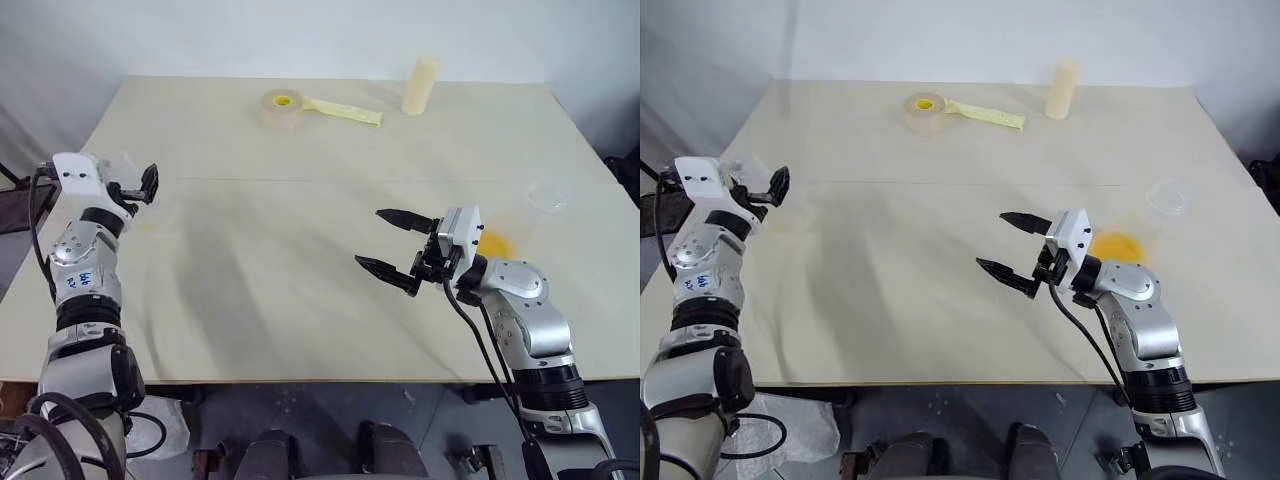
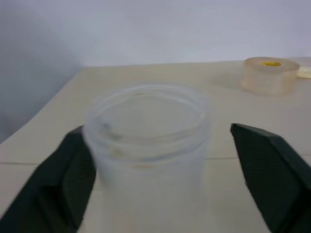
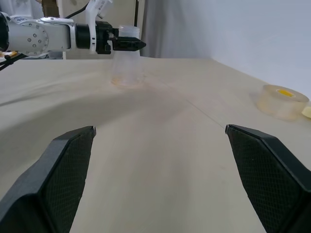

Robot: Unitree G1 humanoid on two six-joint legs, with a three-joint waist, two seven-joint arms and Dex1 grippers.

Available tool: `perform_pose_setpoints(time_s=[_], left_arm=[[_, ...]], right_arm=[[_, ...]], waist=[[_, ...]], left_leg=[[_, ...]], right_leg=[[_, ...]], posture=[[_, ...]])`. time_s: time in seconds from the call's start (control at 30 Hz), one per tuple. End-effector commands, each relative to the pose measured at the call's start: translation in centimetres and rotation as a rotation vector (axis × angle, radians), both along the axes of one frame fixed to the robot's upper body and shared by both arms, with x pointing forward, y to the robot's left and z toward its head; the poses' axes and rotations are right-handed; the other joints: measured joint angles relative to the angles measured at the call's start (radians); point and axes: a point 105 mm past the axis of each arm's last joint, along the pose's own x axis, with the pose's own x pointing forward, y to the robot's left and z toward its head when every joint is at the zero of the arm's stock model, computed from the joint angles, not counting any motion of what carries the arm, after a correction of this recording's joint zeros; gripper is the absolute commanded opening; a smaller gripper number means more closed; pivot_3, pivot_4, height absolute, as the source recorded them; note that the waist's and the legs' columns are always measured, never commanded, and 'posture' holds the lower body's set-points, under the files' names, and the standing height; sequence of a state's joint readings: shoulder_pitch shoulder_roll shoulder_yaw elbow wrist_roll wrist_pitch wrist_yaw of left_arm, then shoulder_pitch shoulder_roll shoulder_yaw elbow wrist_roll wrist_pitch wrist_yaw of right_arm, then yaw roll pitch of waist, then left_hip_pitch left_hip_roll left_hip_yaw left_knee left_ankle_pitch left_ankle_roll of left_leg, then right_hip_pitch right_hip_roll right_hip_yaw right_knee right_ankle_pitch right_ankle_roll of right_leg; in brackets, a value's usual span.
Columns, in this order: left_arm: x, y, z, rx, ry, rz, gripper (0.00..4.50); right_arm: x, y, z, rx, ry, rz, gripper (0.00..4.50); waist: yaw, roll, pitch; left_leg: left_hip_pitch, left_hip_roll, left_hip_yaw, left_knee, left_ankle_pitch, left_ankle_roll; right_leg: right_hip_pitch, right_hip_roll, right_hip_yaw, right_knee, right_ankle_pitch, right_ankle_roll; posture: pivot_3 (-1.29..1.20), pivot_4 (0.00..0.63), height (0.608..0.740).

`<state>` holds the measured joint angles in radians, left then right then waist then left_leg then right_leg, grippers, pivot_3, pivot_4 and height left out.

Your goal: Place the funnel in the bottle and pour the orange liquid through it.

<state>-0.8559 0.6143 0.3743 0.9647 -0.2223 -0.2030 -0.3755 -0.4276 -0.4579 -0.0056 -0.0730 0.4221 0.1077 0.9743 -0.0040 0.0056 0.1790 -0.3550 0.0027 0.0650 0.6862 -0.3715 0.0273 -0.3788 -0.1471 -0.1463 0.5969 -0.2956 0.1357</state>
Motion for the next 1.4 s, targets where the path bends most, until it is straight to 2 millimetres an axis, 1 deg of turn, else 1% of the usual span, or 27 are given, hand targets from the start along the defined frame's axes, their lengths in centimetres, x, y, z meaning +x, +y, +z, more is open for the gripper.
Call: perform_pose_setpoints(time_s=[0.03, 0.1, 0.17, 0.23, 0.33, 0.37, 0.4, 0.5, 0.57, 0.63, 0.7, 0.8, 0.87, 0.93, 1.1, 1.17, 1.33, 1.4], left_arm=[[-0.3, 0.6, 1.3, 0.013, -0.016, 0.001, 2.95], [-0.5, 0.7, 1.2, 0.018, -0.008, -0.008, 2.37], [-0.7, 0.6, 1.2, 0.026, -0.003, -0.027, 2.34], [-0.8, -0.5, 2.2, 0.045, -0.028, -0.087, 2.34], [-0.9, -3.1, 3.6, 0.066, -0.054, -0.212, 2.34], [-0.9, -5.2, 4.2, 0.088, -0.059, -0.301, 2.34], [-1.0, -6.6, 4.5, 0.104, -0.060, -0.363, 2.34], [-1.6, -12.2, 5.5, 0.148, -0.085, -0.581, 2.34], [-1.9, -15.4, 5.5, 0.151, -0.072, -0.690, 2.34], [-2.2, -18.0, 5.1, 0.159, -0.041, -0.790, 2.34], [-2.6, -19.7, 4.9, 0.162, -0.030, -0.861, 2.34], [-3.7, -24.0, 4.1, 0.159, -0.013, -1.047, 2.34], [-4.3, -25.6, 3.7, 0.168, -0.002, -1.122, 2.34], [-4.4, -26.8, 2.6, 0.214, 0.036, -1.159, 2.34], [-4.6, -28.6, 0.8, 0.273, 0.080, -1.210, 2.34], [-4.6, -28.9, 0.2, 0.304, 0.095, -1.219, 2.34], [-4.3, -29.1, -0.4, 0.339, 0.124, -1.223, 2.34], [-4.3, -29.1, -0.6, 0.343, 0.135, -1.221, 3.06]], right_arm=[[-0.4, -0.1, 1.8, 0.019, -0.071, -0.002, 4.50], [-0.5, -0.3, 1.9, 0.020, -0.073, -0.007, 4.50], [-0.5, -0.5, 1.8, 0.016, -0.073, -0.009, 4.50], [-0.5, -0.7, 1.9, 0.012, -0.076, -0.014, 4.50], [-0.4, -1.0, 2.2, 0.010, -0.083, -0.021, 4.50], [-0.3, -1.2, 2.4, 0.006, -0.087, -0.025, 4.50], [-0.3, -1.4, 2.5, 0.004, -0.090, -0.027, 4.50], [-0.6, -1.8, 2.6, -0.025, -0.089, -0.012, 4.50], [-1.2, -2.1, 2.3, -0.053, -0.079, 0.013, 4.50], [-1.6, -2.4, 2.0, -0.073, -0.060, 0.025, 4.50], [-1.9, -2.6, 1.8, -0.081, -0.043, 0.033, 4.50], [-2.8, -3.2, 1.1, -0.097, -0.009, 0.025, 4.50], [-3.2, -3.5, 0.9, -0.103, -0.003, 0.009, 4.50], [-3.4, -3.8, 0.8, -0.093, -0.010, -0.027, 4.50], [-4.3, -4.1, 0.6, -0.077, -0.014, -0.082, 4.50], [-4.5, -4.2, 0.5, -0.075, -0.016, -0.097, 4.50], [-4.8, -4.3, 0.5, -0.071, -0.016, -0.117, 4.50], [-4.9, -4.3, 0.5, -0.069, -0.017, -0.122, 4.50]], waist=[[-0.001, 0.000, 0.000], [-0.001, 0.000, 0.000], [-0.001, 0.000, 0.000], [0.000, 0.000, 0.000], [0.002, -0.001, 0.001], [0.004, -0.001, 0.001], [0.006, -0.002, 0.001], [0.008, -0.002, 0.001], [0.012, -0.002, 0.001], [0.010, -0.002, 0.001], [0.007, -0.002, 0.001], [0.006, -0.002, 0.001], [0.010, -0.002, 0.001], [0.014, -0.002, 0.001], [0.027, -0.002, 0.001], [0.028, -0.002, 0.001], [0.032, -0.002, 0.001], [0.032, -0.002, 0.001]], left_leg=[[0.000, 0.000, 0.000, 0.000, 0.000, 0.000], [0.000, 0.000, 0.000, 0.000, 0.000, 0.000], [0.000, 0.000, 0.000, 0.000, 0.000, 0.000], [0.000, 0.000, -0.001, 0.000, 0.000, 0.000], [0.000, 0.000, -0.001, 0.001, 0.000, 0.000], [-0.001, 0.000, -0.002, 0.002, 0.000, 0.000], [-0.003, 0.000, -0.003, 0.003, 0.000, 0.000], [-0.008, -0.001, -0.007, 0.010, 0.000, 0.000], [-0.011, -0.002, -0.010, 0.013, 0.000, 0.000], [-0.013, -0.002, -0.012, 0.013, 0.000, 0.000], [-0.013, -0.001, -0.012, 0.013, 0.000, 0.000], [-0.013, -0.001, -0.011, 0.013, 0.000, 0.000], [-0.013, -0.001, -0.011, 0.013, 0.000, 0.000], [-0.014, -0.002, -0.011, 0.014, 0.000, 0.000], [-0.013, -0.001, -0.010, 0.014, 0.000, 0.000], [-0.014, -0.001, -0.009, 0.014, 0.000, 0.001], [-0.014, -0.001, -0.009, 0.014, 0.000, 0.001], [-0.014, -0.002, -0.009, 0.015, 0.000, 0.001]], right_leg=[[0.000, 0.000, -0.001, 0.000, 0.000, 0.000], [0.000, -0.001, -0.002, 0.001, 0.000, 0.000], [0.000, -0.001, -0.004, 0.001, 0.000, 0.000], [0.000, -0.002, -0.004, 0.002, 0.000, 0.000], [0.000, -0.002, -0.005, 0.003, 0.000, 0.000], [0.000, -0.002, -0.005, 0.003, 0.000, 0.000], [0.000, -0.002, -0.006, 0.003, 0.000, 0.000], [0.000, -0.003, -0.008, 0.003, 0.000, 0.000], [0.000, -0.003, -0.009, 0.003, 0.000, 0.000], [0.000, -0.003, -0.010, 0.003, 0.000, 0.000], [0.000, -0.002, -0.012, 0.003, 0.000, 0.000], [0.000, -0.002, -0.012, 0.003, 0.000, 0.000], [0.000, -0.003, -0.012, 0.002, 0.000, 0.000], [0.000, -0.003, -0.012, 0.002, 0.000, 0.000], [0.000, -0.003, -0.012, 0.001, 0.000, 0.000], [0.000, -0.003, -0.011, 0.000, 0.000, 0.000], [0.000, -0.003, -0.011, 0.000, 0.000, 0.000], [0.000, -0.003, -0.011, 0.000, 0.000, 0.000]], posture=[[0.00, 0.150, 0.740], [0.00, 0.150, 0.740], [0.00, 0.150, 0.740], [0.00, 0.150, 0.740], [0.00, 0.150, 0.740], [0.00, 0.150, 0.740], [0.00, 0.150, 0.740], [0.00, 0.150, 0.740], [0.00, 0.150, 0.740], [0.00, 0.150, 0.740], [0.00, 0.150, 0.740], [0.00, 0.150, 0.740], [0.00, 0.150, 0.740], [0.00, 0.150, 0.740], [0.00, 0.150, 0.740], [0.00, 0.150, 0.740], [0.00, 0.150, 0.740], [0.00, 0.150, 0.740]])
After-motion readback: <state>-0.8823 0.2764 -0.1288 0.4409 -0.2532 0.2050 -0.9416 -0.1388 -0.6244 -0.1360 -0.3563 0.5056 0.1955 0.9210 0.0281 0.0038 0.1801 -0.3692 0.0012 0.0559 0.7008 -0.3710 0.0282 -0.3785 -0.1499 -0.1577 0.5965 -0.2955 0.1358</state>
